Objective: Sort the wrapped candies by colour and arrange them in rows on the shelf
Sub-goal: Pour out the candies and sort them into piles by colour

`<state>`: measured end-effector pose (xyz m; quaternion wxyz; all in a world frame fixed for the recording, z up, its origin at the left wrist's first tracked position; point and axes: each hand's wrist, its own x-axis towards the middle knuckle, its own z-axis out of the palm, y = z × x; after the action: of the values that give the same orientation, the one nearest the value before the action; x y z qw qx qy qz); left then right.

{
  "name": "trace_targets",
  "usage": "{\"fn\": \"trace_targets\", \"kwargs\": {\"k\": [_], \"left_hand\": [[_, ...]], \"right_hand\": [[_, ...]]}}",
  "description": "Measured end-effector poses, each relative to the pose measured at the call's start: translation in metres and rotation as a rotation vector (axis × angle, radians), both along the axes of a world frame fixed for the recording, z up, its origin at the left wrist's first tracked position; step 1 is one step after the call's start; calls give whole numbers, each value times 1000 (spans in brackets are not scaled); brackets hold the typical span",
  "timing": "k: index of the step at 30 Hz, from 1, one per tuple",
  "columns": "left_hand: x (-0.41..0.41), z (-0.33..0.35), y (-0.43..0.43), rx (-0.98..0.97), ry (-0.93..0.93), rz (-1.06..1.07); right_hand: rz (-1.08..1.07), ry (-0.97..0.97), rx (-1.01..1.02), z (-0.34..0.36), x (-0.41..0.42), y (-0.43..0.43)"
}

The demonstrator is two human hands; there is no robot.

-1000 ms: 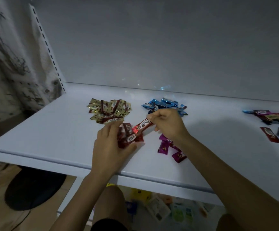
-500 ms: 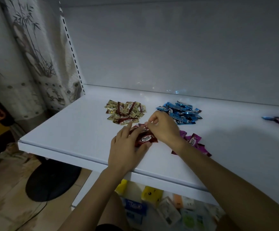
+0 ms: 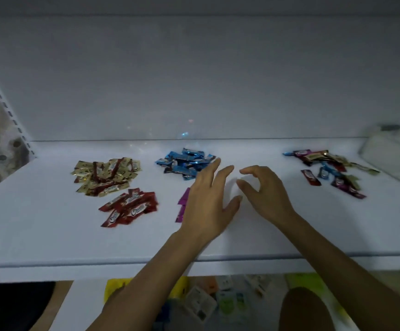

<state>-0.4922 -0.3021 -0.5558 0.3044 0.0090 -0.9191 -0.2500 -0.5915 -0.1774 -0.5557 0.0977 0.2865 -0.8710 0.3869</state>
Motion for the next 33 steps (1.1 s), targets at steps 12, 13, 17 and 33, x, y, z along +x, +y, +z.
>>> {"fn": "trace_targets", "kwargs": {"k": [12, 13, 17, 33], "left_hand": [[-97, -17, 117, -108, -320, -317], [-105, -18, 124, -120, -339, -314], [-139, -22, 134, -221, -385, -248], [-167, -30, 129, -189, -482, -134]], "right_hand": [[-469, 6, 276, -15, -62, 151], [-496, -23, 323, -17, -68, 160], [-487, -191, 463, -24, -95, 181], [-477, -99, 499, -22, -226, 152]]}}
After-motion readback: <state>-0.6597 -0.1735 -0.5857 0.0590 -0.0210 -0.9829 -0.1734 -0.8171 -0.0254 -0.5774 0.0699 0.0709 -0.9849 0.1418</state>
